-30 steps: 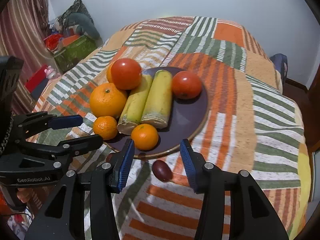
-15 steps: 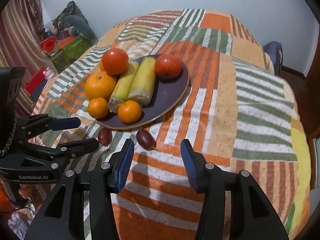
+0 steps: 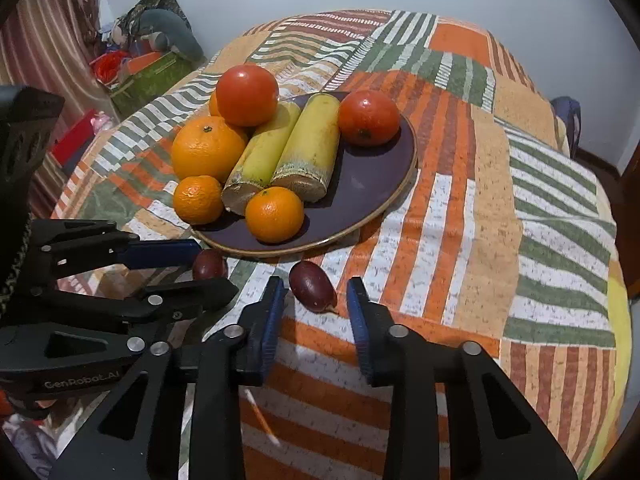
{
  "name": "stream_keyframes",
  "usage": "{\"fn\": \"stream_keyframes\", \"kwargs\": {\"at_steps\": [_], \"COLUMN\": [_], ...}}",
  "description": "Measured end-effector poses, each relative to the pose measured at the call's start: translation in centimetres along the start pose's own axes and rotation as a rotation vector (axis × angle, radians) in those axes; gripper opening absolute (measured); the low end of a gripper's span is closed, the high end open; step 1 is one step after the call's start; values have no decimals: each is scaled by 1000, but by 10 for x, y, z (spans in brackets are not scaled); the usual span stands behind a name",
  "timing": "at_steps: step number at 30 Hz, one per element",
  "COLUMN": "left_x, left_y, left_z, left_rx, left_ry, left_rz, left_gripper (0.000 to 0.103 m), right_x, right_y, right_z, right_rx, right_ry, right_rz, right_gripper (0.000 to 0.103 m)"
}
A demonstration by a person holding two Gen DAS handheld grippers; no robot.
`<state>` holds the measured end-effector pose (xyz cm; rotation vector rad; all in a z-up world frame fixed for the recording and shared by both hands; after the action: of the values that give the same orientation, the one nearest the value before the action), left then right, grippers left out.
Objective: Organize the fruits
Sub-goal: 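Move both tools to the dark red plums on the bed cover, then grasp a dark red plum with the left tool while the right tool grasps another plum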
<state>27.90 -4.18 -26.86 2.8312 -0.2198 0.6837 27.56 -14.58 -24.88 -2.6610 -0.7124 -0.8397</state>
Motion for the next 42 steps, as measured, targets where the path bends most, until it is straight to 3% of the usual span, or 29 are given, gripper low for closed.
{"fn": "stream_keyframes", "kwargs": {"at_steps": [4, 15, 29, 42], "left_x": [0, 2, 42, 69], "left_y": [3, 2, 3, 2], "left_z": [0, -13, -45, -33], "left_rx": [3, -5, 17, 50], "left_ry": [12, 36, 154, 173], "left_rz": [12, 1, 14, 40], "left_gripper": [26, 25, 25, 25], "right_x": [1, 5, 33, 50], "right_y": [1, 4, 8, 19], "right_z": [-1, -19, -32, -11], "right_rx": [7, -8, -24, -36], "right_ry": [3, 45, 129, 131], "right_rz": [3, 19, 18, 41], "right_gripper": [21, 20, 20, 20]}}
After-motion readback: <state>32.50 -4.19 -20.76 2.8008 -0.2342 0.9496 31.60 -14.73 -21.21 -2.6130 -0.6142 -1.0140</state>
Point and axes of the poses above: each gripper's, at about its wrist camera, not at the fingertips, and z roughly the way its jaws point, y to its right, x to its top, the point moved 3 cm from there along z, roughly the way its jaws point, and after that the axes turned 2 degrees about -x, right-handed, at the moved point
